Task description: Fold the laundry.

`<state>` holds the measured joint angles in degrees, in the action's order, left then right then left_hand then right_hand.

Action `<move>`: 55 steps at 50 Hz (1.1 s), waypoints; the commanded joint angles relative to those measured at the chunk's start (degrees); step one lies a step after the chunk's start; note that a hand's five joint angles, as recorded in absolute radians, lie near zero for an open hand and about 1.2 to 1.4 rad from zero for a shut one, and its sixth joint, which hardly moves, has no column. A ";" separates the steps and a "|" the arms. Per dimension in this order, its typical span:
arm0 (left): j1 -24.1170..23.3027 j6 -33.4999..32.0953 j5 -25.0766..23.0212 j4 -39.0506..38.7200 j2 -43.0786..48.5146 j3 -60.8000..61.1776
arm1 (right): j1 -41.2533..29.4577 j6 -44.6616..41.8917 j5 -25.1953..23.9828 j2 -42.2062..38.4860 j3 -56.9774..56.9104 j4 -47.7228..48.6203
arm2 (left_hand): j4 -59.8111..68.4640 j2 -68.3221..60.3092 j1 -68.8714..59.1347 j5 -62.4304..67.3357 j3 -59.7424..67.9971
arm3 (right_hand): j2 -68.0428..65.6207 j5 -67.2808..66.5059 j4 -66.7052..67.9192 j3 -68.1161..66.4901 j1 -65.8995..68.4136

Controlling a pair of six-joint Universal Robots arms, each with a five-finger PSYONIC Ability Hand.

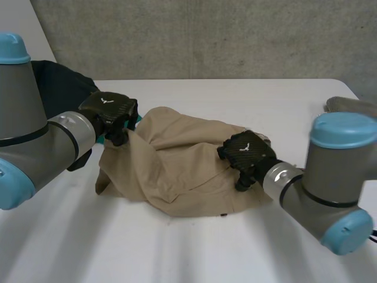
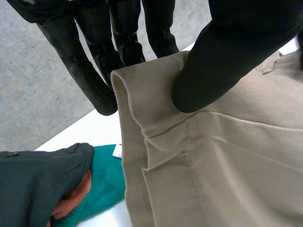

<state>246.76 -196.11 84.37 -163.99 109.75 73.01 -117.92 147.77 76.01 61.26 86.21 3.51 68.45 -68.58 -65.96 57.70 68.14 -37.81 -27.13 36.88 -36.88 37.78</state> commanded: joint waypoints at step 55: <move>3.73 -3.49 -6.85 -16.63 3.72 10.93 | 8.67 -1.18 0.18 -4.83 2.04 -0.08 | 11.55 -11.42 -14.04 12.30 11.86 | -18.69 -19.37 19.62 -19.62 18.72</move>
<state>251.41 -199.29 77.63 -182.95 115.35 84.26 -110.04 142.24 75.02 55.89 89.08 5.44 68.66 -68.67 -65.96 57.70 68.32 -64.06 -54.06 64.16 -64.01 63.61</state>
